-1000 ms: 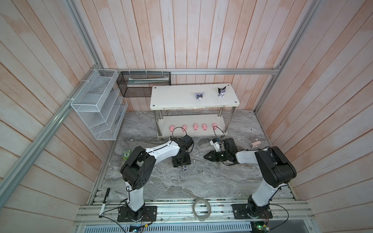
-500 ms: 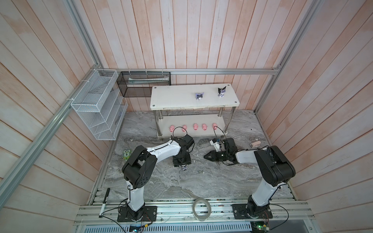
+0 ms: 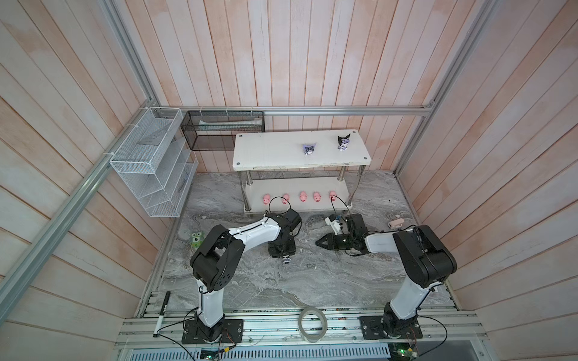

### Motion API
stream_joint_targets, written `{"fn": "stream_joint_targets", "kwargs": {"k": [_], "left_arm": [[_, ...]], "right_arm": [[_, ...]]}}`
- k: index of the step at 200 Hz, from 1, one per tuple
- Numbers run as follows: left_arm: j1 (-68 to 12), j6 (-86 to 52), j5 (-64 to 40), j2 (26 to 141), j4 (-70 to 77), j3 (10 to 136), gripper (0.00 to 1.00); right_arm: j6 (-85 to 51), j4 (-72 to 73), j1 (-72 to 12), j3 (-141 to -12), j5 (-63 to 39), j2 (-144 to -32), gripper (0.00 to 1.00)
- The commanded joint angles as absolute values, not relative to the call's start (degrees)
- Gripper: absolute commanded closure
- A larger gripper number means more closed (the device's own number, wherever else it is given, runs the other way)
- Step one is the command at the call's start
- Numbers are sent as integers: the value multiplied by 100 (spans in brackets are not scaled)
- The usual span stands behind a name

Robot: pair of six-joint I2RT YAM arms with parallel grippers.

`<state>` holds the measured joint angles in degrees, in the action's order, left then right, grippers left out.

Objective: Organize plastic toys on shelves
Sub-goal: Pick up the plastic toy from the center of the table.

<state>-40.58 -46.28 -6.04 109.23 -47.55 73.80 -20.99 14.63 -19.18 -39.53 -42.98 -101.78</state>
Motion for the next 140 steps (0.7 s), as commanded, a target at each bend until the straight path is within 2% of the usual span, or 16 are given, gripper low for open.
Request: {"fn": "stream_joint_targets", "kwargs": {"k": [1, 49, 140], "left_arm": [[-4080, -4638, -633, 10978, -4616, 7277, 55], [-4092, -4623, -511, 10869, -4580, 7199, 68], [-4508, -4522, 580, 9750, -4307, 6951, 71]], "right_arm": [[-2096, 1162, -1900, -3897, -4140, -10406, 72], [-2094, 1138, -1902, -3927, -4156, -10418, 73], [-2085, 962, -1907, -4070, -4100, -10434, 74]]}}
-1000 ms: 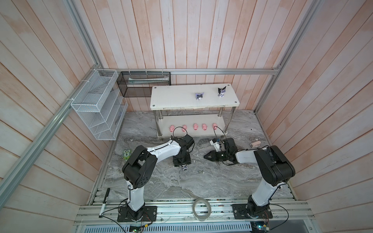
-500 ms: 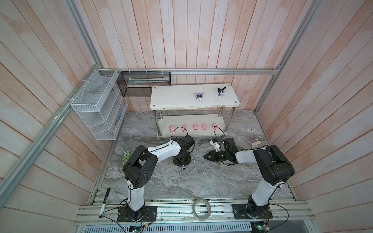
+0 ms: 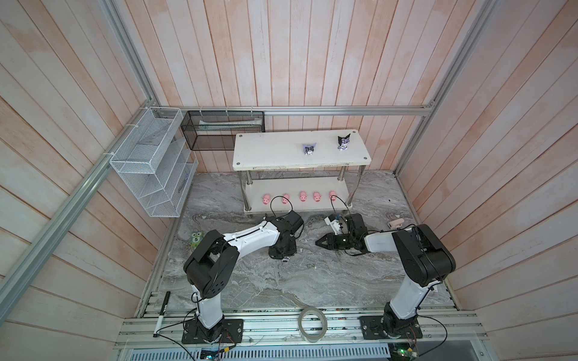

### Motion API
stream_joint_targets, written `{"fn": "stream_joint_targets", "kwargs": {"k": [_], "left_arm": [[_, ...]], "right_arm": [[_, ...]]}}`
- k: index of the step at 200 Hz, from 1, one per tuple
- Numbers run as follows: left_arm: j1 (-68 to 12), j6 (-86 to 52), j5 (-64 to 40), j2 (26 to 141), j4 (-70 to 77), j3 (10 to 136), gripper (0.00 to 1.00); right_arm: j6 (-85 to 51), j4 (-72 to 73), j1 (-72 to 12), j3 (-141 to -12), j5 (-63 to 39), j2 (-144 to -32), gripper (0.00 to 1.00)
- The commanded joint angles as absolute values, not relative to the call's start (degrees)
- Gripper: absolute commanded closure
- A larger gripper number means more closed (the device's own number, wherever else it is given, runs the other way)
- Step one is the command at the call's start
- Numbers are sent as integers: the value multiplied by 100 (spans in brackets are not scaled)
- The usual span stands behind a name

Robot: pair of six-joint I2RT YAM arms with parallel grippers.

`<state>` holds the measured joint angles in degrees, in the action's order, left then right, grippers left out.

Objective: Organize plastic toys on shelves
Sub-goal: Pick up the plastic toy from the center of the table.

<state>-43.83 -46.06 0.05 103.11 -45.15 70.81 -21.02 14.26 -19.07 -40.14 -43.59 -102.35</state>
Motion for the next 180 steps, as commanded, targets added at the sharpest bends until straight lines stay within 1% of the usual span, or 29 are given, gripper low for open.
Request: {"fn": "stream_joint_targets", "kwargs": {"k": [1, 33, 66, 102, 140, 180], "left_arm": [[-4517, -4515, 598, 9727, -4298, 6943, 71], [-4585, -4430, 1279, 8926, -4128, 6823, 72], [-4614, -3928, 2241, 8180, -3814, 6887, 72], [-4609, -3074, 2879, 7675, -2859, 6991, 72], [-4579, -2010, 3068, 7385, -1639, 7159, 72], [-4464, -946, 2764, 7427, -853, 7697, 72]], "right_arm": [[-2089, 956, -1903, -4074, -4102, -10433, 74], [-2081, 866, -1910, -4138, -4055, -10426, 74], [-2089, 787, -1981, -4192, -3977, -10406, 74], [-2127, 747, -2137, -4288, -3913, -10415, 74], [-2168, 728, -2304, -4333, -3851, -10415, 75], [-2188, 718, -2443, -4370, -3807, -10415, 75]]}}
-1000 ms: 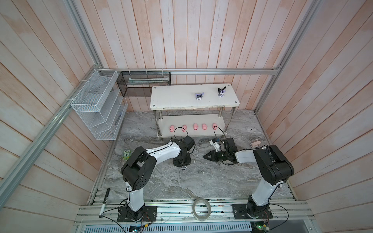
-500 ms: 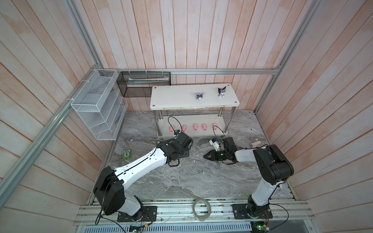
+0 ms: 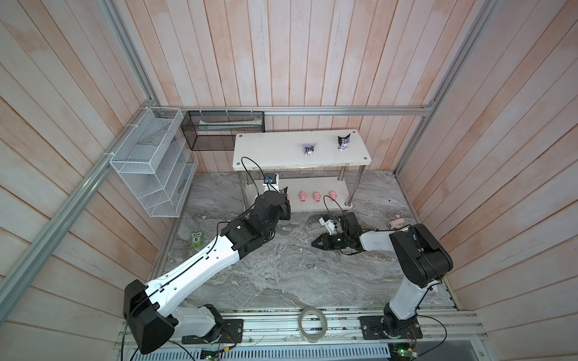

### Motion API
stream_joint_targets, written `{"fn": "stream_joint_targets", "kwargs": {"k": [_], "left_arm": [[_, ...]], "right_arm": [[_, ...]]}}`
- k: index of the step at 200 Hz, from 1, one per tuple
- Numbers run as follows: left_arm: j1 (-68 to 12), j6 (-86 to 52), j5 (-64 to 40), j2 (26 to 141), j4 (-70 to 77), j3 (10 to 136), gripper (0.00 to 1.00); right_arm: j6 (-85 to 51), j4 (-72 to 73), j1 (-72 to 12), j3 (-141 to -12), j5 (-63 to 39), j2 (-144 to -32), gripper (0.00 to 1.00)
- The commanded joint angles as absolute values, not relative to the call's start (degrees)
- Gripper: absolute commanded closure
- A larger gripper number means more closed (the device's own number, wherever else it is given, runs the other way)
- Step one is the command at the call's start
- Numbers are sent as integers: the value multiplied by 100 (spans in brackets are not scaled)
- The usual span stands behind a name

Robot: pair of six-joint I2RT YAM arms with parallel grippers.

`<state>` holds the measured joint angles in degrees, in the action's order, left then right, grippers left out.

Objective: Organize plastic toys on shelves
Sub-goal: Pick up the plastic toy from the center of the table, then place the plastic toy on the shelf.

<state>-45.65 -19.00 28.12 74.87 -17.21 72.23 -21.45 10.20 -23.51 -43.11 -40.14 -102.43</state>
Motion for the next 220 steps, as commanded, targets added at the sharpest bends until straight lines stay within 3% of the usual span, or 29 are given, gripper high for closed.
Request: {"fn": "stream_joint_targets", "kwargs": {"k": [1, 73, 137, 220], "left_arm": [[-4460, -921, 2757, 7431, -844, 7716, 72], [-3821, -1, 1874, 7828, -254, 8561, 72], [-3090, 44, 1161, 8152, 411, 8494, 72], [-2813, 97, 1147, 8966, 1240, 8560, 72]], "right_arm": [[-2188, 715, -2448, -4373, -3802, -10415, 75], [-2236, 790, -2566, -4421, -3797, -10510, 75], [-2248, 826, -2593, -4500, -3823, -10626, 75], [-2301, 904, -2593, -4474, -3828, -10714, 76]]}}
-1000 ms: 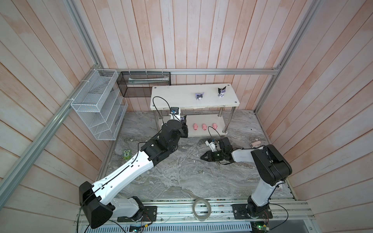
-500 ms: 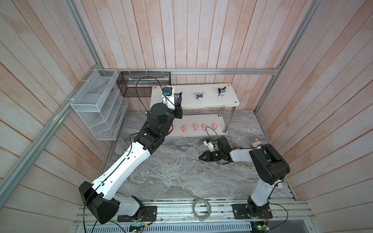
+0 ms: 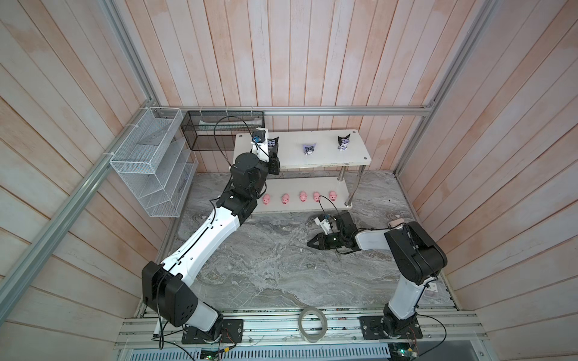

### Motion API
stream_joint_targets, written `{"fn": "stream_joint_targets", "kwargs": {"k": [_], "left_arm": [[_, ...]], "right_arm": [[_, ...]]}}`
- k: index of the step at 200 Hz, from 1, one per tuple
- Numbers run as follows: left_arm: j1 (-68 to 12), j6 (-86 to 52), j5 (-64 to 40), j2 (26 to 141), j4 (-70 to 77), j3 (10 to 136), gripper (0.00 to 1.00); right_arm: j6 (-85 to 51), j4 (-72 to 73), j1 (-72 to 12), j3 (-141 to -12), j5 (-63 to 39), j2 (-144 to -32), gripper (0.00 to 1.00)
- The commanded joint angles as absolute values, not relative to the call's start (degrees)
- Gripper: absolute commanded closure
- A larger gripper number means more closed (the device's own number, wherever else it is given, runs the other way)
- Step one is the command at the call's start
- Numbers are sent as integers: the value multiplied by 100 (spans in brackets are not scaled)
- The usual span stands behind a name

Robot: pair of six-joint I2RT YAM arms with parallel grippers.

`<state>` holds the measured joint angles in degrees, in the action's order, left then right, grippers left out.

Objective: Organize plastic toys on shelves
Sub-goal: Place the plastic toy on the shelf.

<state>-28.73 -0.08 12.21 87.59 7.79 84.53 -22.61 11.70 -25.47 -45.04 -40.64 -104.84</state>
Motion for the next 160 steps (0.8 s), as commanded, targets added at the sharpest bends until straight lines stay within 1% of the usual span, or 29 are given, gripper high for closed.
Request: {"fn": "stream_joint_targets", "kwargs": {"k": [1, 61, 160], "left_arm": [[-2813, 97, 1149, 8979, 1249, 8565, 72], [-2707, -67, 1292, 9226, 1537, 8442, 72], [-2679, -360, 1323, 9359, 1364, 8323, 72]], "right_arm": [[-2302, 905, -2593, -4474, -3821, -10714, 76], [-2311, 921, -2593, -4491, -3852, -10782, 76], [-2300, 928, -2593, -4561, -3908, -10881, 76]]}}
